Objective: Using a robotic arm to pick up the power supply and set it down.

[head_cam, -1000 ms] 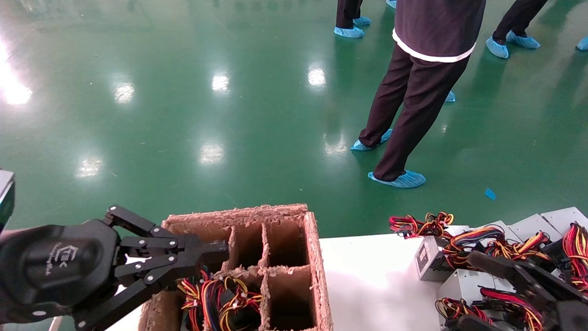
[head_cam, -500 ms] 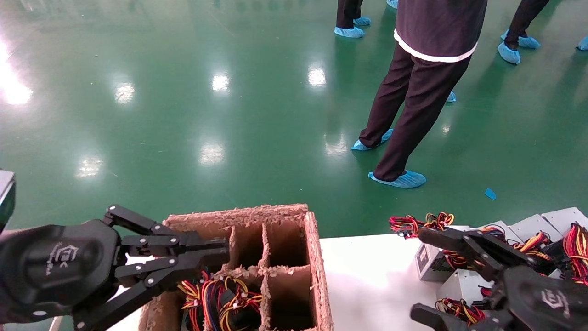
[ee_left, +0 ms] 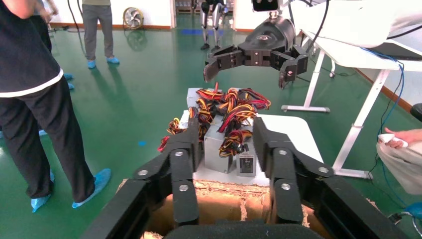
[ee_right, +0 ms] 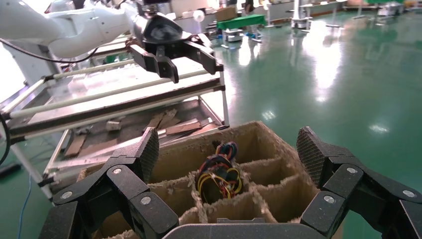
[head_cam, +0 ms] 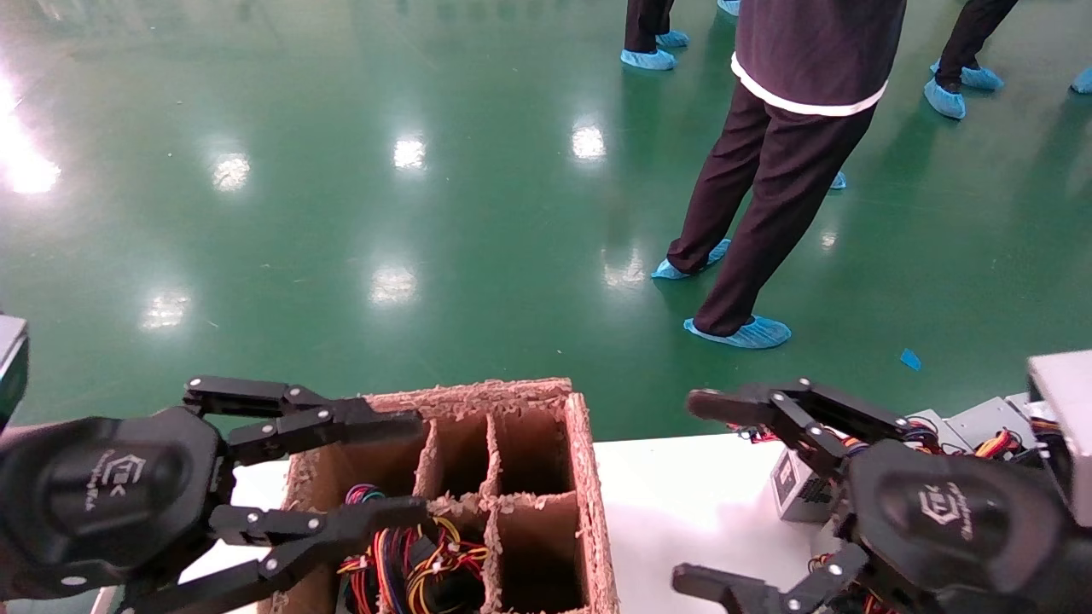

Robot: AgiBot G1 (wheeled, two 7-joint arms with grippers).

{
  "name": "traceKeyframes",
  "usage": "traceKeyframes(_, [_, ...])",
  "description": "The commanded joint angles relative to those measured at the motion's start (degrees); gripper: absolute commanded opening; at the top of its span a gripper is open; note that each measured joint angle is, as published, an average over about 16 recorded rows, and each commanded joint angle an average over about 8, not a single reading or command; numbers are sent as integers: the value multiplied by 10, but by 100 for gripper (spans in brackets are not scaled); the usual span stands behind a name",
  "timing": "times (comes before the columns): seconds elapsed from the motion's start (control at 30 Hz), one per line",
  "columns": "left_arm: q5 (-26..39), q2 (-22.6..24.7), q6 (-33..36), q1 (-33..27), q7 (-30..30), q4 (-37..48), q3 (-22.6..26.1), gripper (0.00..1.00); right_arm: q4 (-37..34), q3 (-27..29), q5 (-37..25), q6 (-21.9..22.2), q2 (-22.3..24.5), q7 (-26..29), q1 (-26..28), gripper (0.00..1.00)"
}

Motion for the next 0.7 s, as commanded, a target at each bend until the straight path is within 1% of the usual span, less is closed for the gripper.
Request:
traceKeyframes(0.03, [0,0,0,0,0,0,0,100,9,-10,-8,2,-3,7,20,100])
traceKeyframes(0.2, [0,0,0,0,0,0,0,100,31,-34,-26,5,-9,25,70,100])
traceKeyframes(0.37, [0,0,0,0,0,0,0,100,47,-50,-38,7,-14,36,103,100])
traceKeyframes(0.5, [0,0,0,0,0,0,0,100,52,-55,-43,8,-15,38,114,100])
traceKeyframes(0.7, [0,0,0,0,0,0,0,100,49,-53,-42,8,-15,37,107,100])
